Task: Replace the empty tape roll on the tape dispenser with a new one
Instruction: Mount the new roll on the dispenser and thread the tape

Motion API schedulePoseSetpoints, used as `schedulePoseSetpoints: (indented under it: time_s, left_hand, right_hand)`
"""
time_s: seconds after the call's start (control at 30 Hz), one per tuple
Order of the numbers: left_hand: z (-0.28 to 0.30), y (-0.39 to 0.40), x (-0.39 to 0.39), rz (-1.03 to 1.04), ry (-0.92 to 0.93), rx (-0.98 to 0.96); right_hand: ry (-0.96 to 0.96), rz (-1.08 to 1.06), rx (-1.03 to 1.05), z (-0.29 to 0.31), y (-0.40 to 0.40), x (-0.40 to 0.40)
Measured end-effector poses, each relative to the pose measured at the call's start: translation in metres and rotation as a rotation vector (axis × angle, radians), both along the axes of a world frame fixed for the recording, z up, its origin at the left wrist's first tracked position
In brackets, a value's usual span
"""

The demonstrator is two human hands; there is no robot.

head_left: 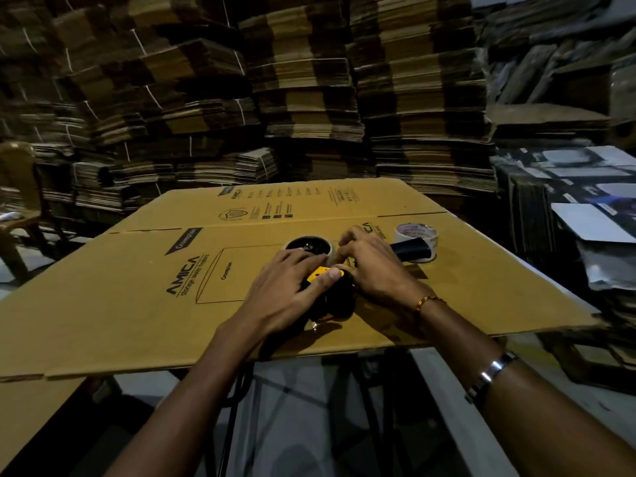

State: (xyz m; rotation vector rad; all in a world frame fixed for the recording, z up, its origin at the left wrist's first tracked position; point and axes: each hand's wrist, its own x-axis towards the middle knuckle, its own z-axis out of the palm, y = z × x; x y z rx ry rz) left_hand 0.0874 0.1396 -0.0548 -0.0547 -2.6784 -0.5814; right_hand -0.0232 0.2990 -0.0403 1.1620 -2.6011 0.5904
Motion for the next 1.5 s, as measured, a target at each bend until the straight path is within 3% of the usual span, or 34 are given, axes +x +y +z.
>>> schedulePoseSetpoints:
  time_s: [0.4,1.5]
  left_hand:
    - [-0.008,0.001,0.003,0.049,0.082,-0.097]
    - [-0.013,-0.003,0.003,-0.003,0.044,0.045]
  right_hand:
    - [-0.055,0.038,0.058,0.007,0.001,-0.002]
    - [-0.119,0.185,0.077,0.017,0.018,-0.006]
